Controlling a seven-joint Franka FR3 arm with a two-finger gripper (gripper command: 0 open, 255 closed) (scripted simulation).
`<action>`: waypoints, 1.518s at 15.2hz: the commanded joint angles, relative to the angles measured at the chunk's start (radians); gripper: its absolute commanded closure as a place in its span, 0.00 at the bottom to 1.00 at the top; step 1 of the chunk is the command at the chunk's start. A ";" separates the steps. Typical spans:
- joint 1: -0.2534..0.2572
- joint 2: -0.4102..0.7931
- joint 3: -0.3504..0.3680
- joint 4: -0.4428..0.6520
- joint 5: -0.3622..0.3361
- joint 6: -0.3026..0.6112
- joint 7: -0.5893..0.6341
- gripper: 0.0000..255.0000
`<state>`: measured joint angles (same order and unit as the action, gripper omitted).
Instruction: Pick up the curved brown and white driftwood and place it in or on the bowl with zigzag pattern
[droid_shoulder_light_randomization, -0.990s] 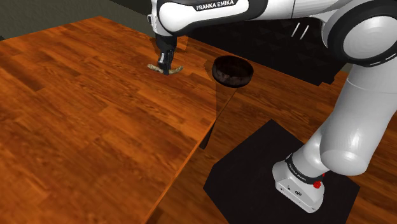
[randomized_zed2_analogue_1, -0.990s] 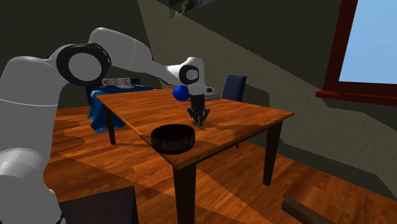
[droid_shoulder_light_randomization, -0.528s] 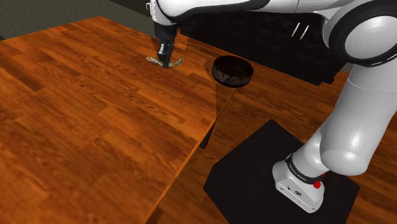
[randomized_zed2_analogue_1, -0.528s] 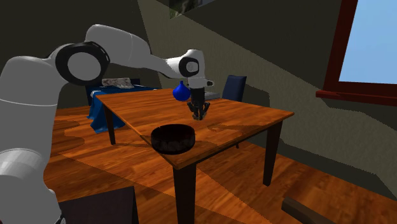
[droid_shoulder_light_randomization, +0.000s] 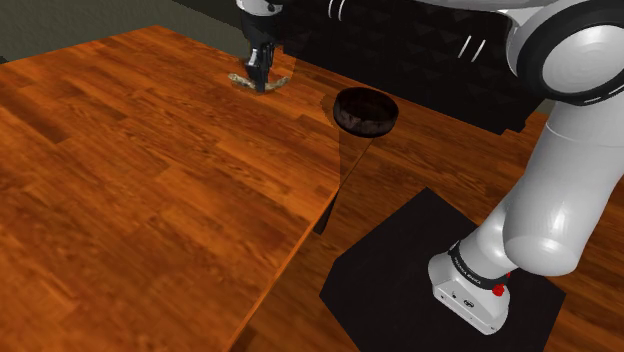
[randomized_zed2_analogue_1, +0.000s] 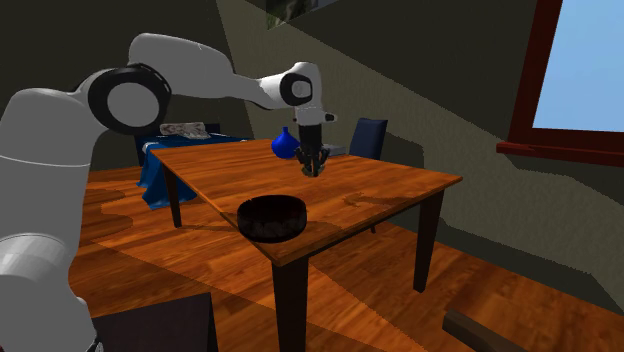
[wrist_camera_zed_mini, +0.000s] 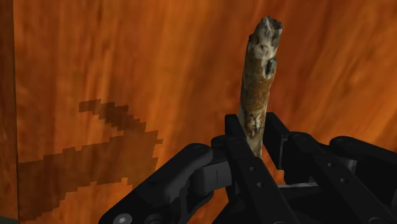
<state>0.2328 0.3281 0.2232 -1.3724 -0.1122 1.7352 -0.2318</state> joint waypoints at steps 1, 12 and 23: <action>0.003 0.007 0.000 0.037 -0.001 -0.031 -0.001 1.00; 0.022 0.061 0.001 0.268 -0.012 -0.209 -0.006 1.00; -0.105 -0.384 -0.050 -0.321 0.089 -0.049 -0.155 1.00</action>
<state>0.1367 -0.0009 0.1810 -1.6217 -0.0342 1.6684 -0.3706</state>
